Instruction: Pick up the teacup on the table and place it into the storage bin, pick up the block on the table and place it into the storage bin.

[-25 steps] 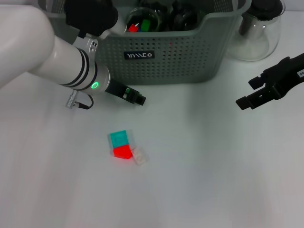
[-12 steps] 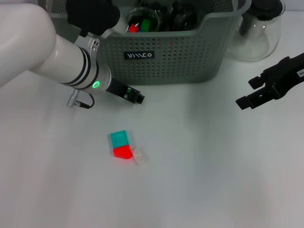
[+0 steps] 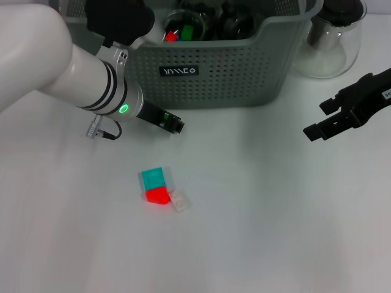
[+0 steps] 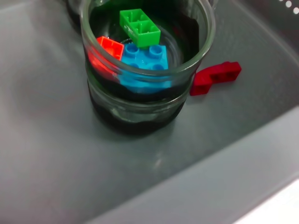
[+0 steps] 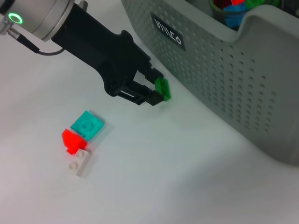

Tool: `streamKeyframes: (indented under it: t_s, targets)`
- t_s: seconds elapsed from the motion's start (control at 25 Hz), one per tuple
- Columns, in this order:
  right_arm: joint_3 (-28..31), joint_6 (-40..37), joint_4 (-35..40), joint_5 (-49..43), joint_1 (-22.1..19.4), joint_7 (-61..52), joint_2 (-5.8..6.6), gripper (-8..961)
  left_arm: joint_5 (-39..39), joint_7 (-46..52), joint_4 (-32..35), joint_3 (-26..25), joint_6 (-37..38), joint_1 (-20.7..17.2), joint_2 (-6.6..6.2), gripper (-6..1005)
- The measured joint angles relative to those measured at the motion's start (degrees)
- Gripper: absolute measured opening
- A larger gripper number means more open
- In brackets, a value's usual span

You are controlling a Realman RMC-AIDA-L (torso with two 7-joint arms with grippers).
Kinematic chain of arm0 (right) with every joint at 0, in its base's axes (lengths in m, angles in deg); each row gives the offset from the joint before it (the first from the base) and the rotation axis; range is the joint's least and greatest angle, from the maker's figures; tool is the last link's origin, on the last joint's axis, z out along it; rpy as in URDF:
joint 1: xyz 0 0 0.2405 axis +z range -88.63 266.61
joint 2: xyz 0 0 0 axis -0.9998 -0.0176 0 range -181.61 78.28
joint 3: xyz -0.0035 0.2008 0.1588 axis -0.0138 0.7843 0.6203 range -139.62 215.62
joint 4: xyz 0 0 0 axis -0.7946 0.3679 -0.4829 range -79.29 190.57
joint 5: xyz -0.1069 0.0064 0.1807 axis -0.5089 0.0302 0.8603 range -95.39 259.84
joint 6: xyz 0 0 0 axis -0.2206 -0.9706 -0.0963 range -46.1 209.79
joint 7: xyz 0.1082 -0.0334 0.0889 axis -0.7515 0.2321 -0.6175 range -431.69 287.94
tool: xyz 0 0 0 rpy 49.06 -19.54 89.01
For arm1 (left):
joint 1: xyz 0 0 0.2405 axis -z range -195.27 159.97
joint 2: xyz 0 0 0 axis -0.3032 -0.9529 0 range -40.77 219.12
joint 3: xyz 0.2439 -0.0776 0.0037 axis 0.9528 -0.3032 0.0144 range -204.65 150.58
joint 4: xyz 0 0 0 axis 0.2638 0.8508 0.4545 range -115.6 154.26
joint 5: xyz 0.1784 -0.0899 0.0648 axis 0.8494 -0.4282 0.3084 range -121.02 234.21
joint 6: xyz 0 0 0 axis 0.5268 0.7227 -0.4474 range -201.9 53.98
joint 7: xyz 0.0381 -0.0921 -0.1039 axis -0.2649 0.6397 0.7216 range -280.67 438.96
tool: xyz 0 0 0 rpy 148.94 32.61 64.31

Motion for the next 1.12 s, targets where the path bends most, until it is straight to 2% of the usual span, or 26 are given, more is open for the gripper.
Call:
streamKeyframes:
  t_s: [0.16,0.4,0.76,1.12]
  targets:
    - [0.00,0.00,0.00,0.00,0.00,0.00,0.00,824,0.02,0.01,0.04,0.01,0.18,-0.01,0.00,500]
    - [0.00,0.00,-0.03,0.00,0.00,0.00,0.00,824,0.09,0.01,1.30,0.11,1.27,-0.27,0.00,402]
    - [-0.15,-0.01,-0.09,0.00,0.00,0.00,0.00,825,0.09,0.08,7.26,0.71,4.69,-0.43,0.00,418]
    - [-0.27,-0.02,-0.09,-0.04,-0.02,0.00,0.00,825,0.09,-0.01,8.66,0.71,7.36,-0.67,-0.09,433]
